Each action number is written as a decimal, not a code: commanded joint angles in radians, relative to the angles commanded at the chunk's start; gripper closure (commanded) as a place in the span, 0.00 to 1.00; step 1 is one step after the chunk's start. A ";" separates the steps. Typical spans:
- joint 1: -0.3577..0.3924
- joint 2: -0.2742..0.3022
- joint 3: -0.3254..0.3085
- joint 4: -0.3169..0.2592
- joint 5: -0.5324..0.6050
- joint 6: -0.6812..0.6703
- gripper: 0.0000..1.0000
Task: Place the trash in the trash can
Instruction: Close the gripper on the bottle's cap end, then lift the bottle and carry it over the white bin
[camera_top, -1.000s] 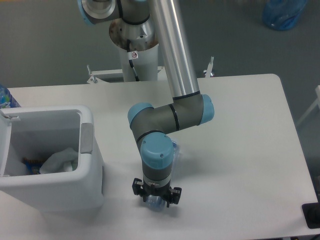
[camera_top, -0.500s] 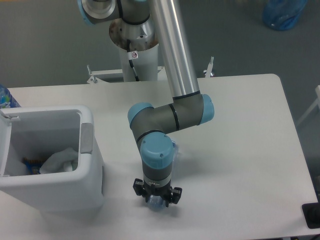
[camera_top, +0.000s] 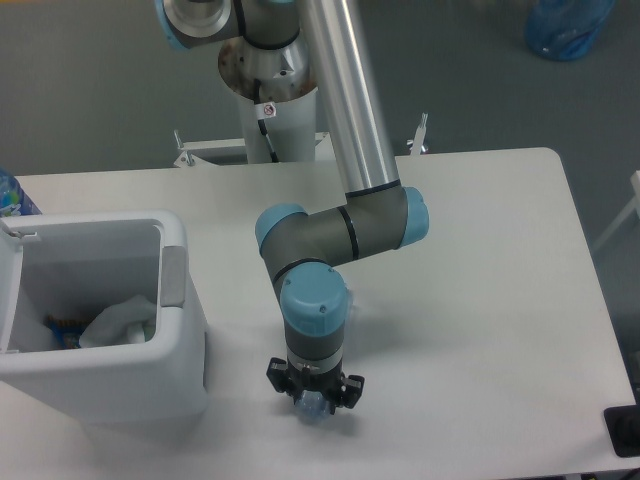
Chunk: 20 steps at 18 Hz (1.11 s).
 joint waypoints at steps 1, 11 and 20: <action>0.000 0.009 0.006 -0.003 0.000 0.018 0.41; 0.092 0.196 0.116 -0.005 -0.182 0.045 0.42; 0.212 0.256 0.267 0.018 -0.437 -0.121 0.42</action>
